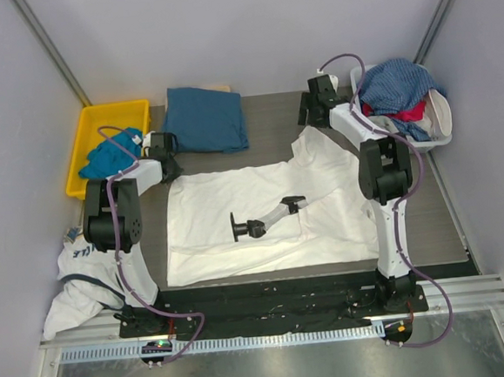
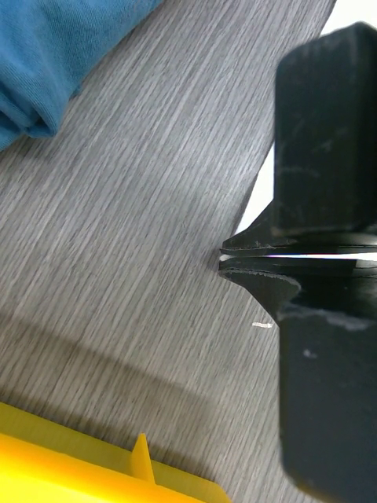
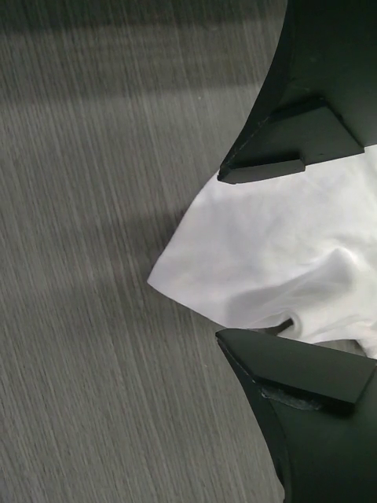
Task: Fold and stack the t-shirts
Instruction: Fold the tshirt
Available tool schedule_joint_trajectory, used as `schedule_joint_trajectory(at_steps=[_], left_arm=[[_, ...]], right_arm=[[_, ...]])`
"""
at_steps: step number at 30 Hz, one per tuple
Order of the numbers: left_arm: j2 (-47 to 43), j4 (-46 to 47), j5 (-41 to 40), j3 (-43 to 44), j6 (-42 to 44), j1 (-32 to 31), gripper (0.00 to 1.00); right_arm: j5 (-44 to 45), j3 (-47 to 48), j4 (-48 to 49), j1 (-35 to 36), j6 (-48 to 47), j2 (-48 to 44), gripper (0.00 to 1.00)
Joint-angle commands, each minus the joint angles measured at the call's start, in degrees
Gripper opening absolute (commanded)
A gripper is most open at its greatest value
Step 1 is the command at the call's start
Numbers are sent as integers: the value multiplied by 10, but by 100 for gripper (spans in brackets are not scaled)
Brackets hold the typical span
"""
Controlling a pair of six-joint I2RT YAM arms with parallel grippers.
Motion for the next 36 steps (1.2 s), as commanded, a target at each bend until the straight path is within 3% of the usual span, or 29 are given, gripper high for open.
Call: schedule_joint_trajectory(at_steps=[1, 12, 36], left_arm=[[-4, 0, 26, -14, -8, 1, 0], [-4, -2, 25, -14, -8, 1, 0], [-2, 1, 32, -17, -15, 1, 0]], right_arm=[[-25, 47, 0, -3, -22, 35, 82], [-36, 64, -3, -3, -28, 88, 80], [-34, 117, -6, -10, -42, 96, 77]])
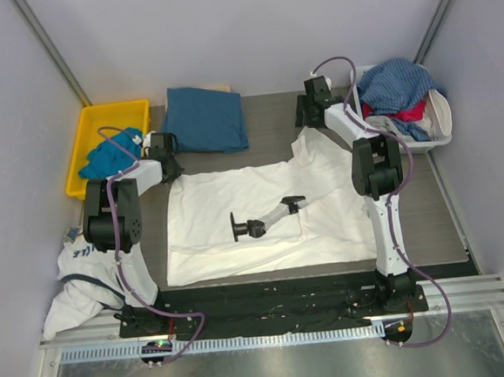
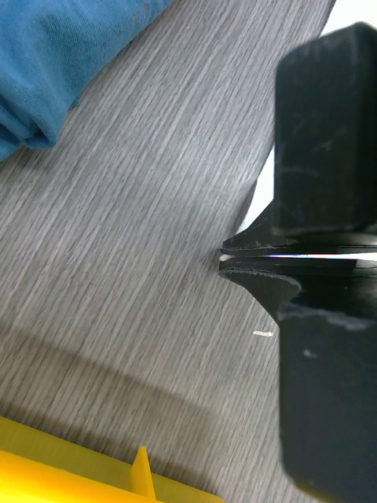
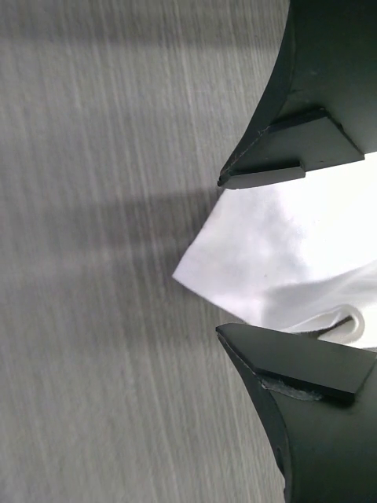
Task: Fold and stack the t-shirts
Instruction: Fold the tshirt
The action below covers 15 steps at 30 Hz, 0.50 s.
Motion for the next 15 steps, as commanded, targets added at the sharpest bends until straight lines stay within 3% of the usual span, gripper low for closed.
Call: schedule_joint_trajectory(at_steps=[1, 10, 15], left_arm=[[-1, -9, 22, -13, -11, 1, 0], [1, -5, 26, -15, -15, 1, 0], [3, -4, 29, -17, -18, 1, 0]], right_arm=[[-7, 41, 4, -4, -10, 13, 77], [-22, 49, 0, -14, -4, 58, 76], [-28, 40, -1, -14, -1, 62, 67]])
